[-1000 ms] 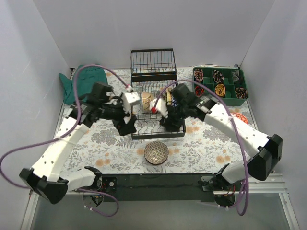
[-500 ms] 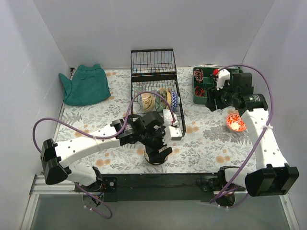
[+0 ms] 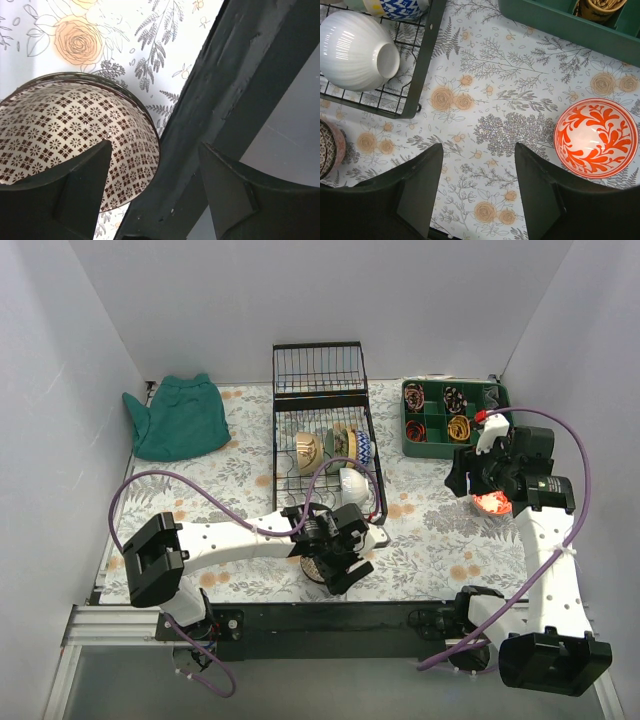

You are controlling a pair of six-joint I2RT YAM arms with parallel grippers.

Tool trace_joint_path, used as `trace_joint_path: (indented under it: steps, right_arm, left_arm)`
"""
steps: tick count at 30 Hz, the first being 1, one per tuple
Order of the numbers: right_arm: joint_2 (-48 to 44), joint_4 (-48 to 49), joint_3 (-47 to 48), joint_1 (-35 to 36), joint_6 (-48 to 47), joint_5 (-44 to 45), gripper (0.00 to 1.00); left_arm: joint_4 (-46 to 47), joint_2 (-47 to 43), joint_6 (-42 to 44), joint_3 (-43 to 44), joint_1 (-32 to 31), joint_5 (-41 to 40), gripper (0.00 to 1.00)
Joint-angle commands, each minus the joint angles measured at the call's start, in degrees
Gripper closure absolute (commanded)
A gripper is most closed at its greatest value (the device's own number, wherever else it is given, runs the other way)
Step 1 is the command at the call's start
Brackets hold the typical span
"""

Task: Load the bowls into the dish rack

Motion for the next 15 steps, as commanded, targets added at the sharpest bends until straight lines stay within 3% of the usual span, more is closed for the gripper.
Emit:
trace_joint_path:
  steps: [1, 6, 11, 15]
  right_arm:
    - [-1.6, -0.1, -0.3, -1.7, 1.3, -3.3, 0.32]
    - [-1.9, -0.2, 0.3, -2.8, 1.5, -4.2, 0.33]
    - [-2.3, -0.2, -0.6, -4.3, 2.0, -5.3, 0.33]
    - [-2.3, -0.1, -1.4, -4.7, 2.2, -6.1, 0.34]
  left_arm:
    - [3.7, -2.3, -1.8, -1.3, 0.1, -4.3, 0.32]
    - [4.7, -3.3, 0.3, -3.0, 0.1, -4.6, 0.52]
    - [4.3, -3.4, 2.2, -3.5, 0.1, -4.3, 0.58]
    - [3.3, -3.9, 3.3, -2.7, 0.2, -2.7, 0.74]
